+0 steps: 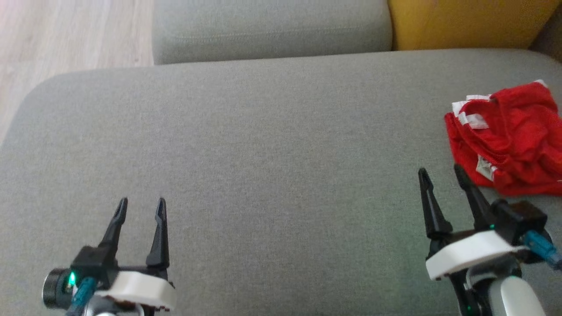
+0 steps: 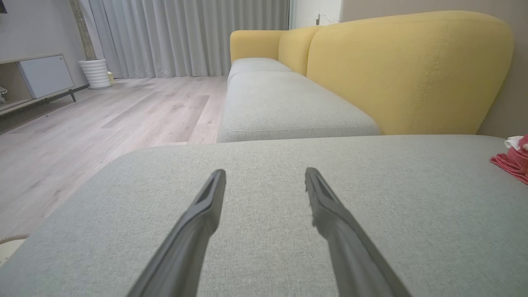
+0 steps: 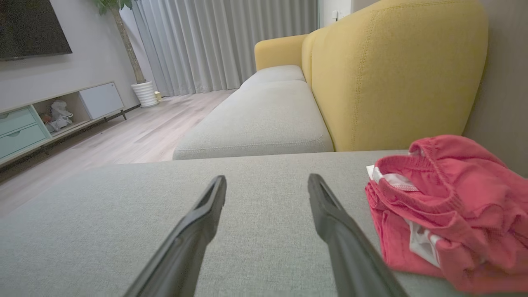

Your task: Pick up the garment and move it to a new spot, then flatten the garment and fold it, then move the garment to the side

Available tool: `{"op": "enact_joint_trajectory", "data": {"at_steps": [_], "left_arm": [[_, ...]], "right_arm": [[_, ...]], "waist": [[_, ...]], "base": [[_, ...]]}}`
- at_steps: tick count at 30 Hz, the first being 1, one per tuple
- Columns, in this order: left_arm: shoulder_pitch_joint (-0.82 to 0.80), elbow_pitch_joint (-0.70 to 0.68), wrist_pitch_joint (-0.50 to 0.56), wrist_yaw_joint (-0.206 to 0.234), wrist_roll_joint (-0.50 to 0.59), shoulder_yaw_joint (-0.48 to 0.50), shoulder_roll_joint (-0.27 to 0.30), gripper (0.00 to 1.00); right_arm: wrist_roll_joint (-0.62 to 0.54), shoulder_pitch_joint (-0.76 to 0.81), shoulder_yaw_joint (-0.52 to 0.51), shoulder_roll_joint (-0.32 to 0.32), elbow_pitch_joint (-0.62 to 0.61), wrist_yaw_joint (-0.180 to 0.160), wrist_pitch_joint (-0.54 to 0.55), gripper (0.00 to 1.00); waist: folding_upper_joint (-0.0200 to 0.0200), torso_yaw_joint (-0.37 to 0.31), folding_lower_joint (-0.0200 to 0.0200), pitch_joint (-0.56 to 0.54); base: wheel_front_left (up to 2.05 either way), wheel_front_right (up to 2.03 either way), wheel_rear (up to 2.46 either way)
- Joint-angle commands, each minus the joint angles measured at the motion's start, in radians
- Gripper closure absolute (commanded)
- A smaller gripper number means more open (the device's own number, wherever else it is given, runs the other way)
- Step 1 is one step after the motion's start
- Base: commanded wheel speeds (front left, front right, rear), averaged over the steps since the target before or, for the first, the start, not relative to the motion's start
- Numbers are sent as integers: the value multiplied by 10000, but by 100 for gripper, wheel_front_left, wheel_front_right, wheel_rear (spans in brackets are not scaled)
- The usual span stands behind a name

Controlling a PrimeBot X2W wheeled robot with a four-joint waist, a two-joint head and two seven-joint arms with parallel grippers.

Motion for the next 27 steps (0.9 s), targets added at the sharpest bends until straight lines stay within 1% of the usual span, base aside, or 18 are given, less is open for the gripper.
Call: {"op": "enact_joint_trajectory", "data": {"at_steps": [1,11,17,27], "left_arm": [[-250,-219,-78,14,-62,374,236,0],[86,-10,-85,30,-137,266,248,0],[70,142,-98,9,-169,270,255,0],[-31,330,-114,4,-174,281,267,0]], "right_arm": [[-55,-151,233,-4,-405,65,-90,0],[-241,340,315,-4,-758,65,-336,0],[-432,404,390,-3,-684,65,-469,0],[-373,428,379,-3,-498,65,-502,0]], "waist": [[0,-26,1,-162],[0,-124,1,-478],[0,-129,1,-529],[0,-206,1,-537]], "base": [[0,0,0],[0,0,0],[0,0,0],[0,0,0]]}}
